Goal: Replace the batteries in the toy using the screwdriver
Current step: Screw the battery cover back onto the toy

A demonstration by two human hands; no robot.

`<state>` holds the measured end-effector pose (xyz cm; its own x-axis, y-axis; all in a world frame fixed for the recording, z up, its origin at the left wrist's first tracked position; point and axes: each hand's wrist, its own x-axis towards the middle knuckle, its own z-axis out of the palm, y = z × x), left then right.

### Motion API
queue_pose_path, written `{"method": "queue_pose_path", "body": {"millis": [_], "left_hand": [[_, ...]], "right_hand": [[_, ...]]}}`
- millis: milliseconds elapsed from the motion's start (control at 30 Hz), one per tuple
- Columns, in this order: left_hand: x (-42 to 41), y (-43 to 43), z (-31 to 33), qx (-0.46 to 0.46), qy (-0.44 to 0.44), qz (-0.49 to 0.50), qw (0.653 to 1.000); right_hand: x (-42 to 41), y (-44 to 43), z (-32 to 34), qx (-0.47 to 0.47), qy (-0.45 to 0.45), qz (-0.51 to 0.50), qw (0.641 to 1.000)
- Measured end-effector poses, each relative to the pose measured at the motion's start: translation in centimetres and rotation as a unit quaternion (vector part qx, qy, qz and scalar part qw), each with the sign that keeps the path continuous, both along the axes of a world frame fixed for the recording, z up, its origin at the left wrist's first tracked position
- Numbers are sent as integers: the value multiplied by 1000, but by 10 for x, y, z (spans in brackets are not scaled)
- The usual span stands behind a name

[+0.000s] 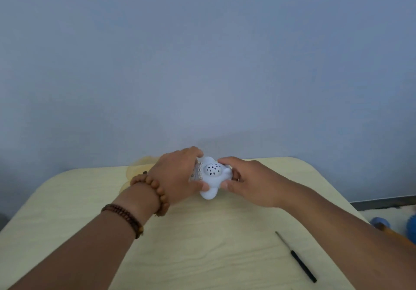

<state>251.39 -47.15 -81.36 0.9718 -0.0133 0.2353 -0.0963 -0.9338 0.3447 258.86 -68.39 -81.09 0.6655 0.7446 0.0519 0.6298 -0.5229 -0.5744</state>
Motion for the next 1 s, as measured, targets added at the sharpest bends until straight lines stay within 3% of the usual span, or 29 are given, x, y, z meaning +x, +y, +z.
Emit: {"method": "queue_pose_path", "body": {"millis": [267,433,700,800,900,1000], "left_hand": [[9,10,-21,36,1,25,999],[9,13,-28,-6,-1,37,999],[-1,2,-25,8,-8,72,997],[-12,8,-11,-9,-46,73,996],[-25,43,7,-71,-91,136,984],[-43,89,7,-109,-23,232,966]], "right_hand": [[17,12,-18,-29,17,10,999],[17,11,-25,-18,30,12,999],[11,10,-36,26,44,-22,998],[9,11,-36,26,36,-20,999],[8,10,-33,20,34,-20,999],[4,10,-30,14,31,-20,999]]}}
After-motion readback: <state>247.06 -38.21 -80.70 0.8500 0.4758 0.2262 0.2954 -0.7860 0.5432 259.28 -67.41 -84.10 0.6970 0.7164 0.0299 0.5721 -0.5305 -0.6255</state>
